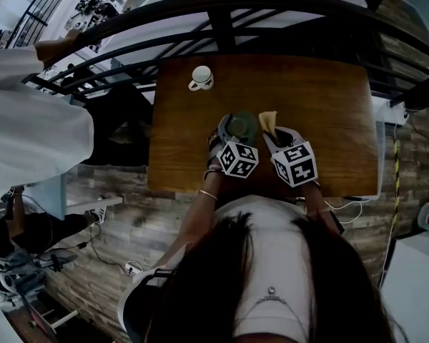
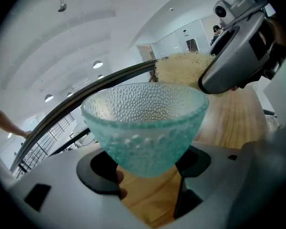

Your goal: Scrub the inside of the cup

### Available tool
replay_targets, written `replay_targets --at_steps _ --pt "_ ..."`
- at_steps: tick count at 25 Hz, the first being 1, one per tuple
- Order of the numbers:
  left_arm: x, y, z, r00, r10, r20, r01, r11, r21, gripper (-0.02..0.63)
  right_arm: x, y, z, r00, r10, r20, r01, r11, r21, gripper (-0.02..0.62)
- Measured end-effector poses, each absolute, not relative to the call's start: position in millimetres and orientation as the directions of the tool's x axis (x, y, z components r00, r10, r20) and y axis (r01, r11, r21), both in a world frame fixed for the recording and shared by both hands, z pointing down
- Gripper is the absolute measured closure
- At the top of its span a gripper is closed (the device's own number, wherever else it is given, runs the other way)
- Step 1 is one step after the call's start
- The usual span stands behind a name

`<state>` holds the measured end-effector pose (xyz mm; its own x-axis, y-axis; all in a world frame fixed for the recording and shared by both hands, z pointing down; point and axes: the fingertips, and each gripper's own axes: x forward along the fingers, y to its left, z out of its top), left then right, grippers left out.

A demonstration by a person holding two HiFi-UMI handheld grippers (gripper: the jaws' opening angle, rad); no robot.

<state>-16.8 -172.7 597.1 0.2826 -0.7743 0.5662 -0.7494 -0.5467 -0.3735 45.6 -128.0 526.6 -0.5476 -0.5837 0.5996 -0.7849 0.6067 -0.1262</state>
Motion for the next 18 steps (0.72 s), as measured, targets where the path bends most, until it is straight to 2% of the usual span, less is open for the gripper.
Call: replay_targets --at_steps 18 --pt "-22 -185 589 0.253 -0.795 0.552 -0.639 -0.566 -0.522 0.258 21 -123 511 -0.669 -0.484 0.565 -0.668 0.724 -0.171 0.506"
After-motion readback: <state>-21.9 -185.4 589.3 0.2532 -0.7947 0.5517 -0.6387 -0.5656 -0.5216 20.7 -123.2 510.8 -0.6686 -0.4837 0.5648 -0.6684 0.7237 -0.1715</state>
